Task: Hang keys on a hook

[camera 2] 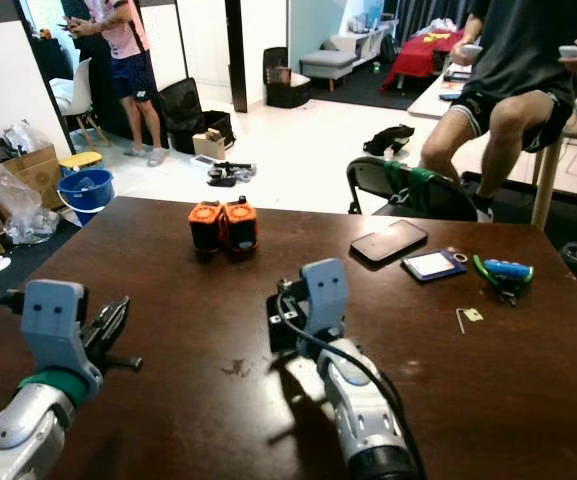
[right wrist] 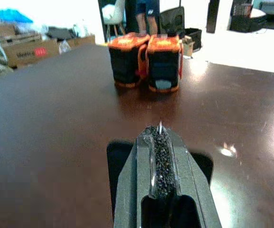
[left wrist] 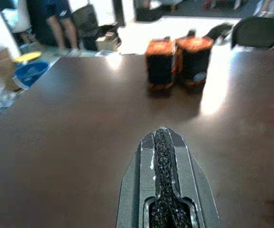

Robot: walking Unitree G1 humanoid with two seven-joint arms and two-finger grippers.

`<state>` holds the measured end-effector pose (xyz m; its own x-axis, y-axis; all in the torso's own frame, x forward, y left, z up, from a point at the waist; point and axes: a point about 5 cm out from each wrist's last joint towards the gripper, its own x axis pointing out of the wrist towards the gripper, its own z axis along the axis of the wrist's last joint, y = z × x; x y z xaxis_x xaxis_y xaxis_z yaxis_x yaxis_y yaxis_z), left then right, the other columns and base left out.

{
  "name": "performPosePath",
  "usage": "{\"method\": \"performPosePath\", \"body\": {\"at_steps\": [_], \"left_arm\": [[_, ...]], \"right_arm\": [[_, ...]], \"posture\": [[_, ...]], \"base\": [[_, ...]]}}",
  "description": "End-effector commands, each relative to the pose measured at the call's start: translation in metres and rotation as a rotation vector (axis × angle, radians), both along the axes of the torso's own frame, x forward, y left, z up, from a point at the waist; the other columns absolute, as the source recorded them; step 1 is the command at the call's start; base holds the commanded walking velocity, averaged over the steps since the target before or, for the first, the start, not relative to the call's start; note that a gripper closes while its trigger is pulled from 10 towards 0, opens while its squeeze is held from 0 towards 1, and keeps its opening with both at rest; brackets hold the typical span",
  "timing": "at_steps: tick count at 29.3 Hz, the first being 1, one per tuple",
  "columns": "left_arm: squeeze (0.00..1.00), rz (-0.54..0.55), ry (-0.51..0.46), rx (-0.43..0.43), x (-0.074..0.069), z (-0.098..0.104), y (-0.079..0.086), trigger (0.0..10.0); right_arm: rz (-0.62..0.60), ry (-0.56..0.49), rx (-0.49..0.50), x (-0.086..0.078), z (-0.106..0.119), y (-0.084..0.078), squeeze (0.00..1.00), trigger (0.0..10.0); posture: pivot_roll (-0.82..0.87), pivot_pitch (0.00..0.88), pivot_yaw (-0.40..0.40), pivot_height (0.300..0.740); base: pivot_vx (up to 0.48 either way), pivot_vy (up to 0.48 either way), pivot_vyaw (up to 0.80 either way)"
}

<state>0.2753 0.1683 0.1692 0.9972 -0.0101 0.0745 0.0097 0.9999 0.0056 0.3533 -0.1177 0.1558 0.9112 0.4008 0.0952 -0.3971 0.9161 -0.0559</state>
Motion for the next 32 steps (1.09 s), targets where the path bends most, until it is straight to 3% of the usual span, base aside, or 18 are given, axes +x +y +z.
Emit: {"method": "performPosePath", "body": {"at_steps": [1, 12, 26, 32], "left_arm": [[0.00, 0.033, 0.044, 0.002, -0.007, -0.009, 0.001, 10.0], [0.00, 0.034, 0.007, -0.034, -0.020, -0.002, 0.000, 10.0], [0.00, 0.013, -0.013, -0.072, -0.014, 0.002, -0.004, 10.0], [0.00, 0.002, 0.022, -0.092, -0.023, -0.007, -0.011, 10.0]], "right_arm": [[0.014, 0.045, -0.020, -0.006, -0.011, 0.004, 0.00, 10.0], [0.012, 0.067, 0.015, -0.018, -0.020, 0.003, 0.00, 10.0], [-0.088, 0.068, 0.080, -0.033, -0.020, -0.013, 0.00, 10.0], [-0.116, 0.109, 0.090, -0.046, -0.037, -0.014, 0.00, 10.0]], "posture": [[-0.02, 0.000, 0.142, 0.740], [-0.02, 0.000, 0.143, 0.740], [-0.06, 0.011, 0.192, 0.740], [-0.04, 0.010, 0.207, 0.740]], "base": [[0.000, 0.000, 0.00], [0.000, 0.000, 0.00], [0.000, 0.000, 0.00], [0.000, 0.000, 0.00]]}}
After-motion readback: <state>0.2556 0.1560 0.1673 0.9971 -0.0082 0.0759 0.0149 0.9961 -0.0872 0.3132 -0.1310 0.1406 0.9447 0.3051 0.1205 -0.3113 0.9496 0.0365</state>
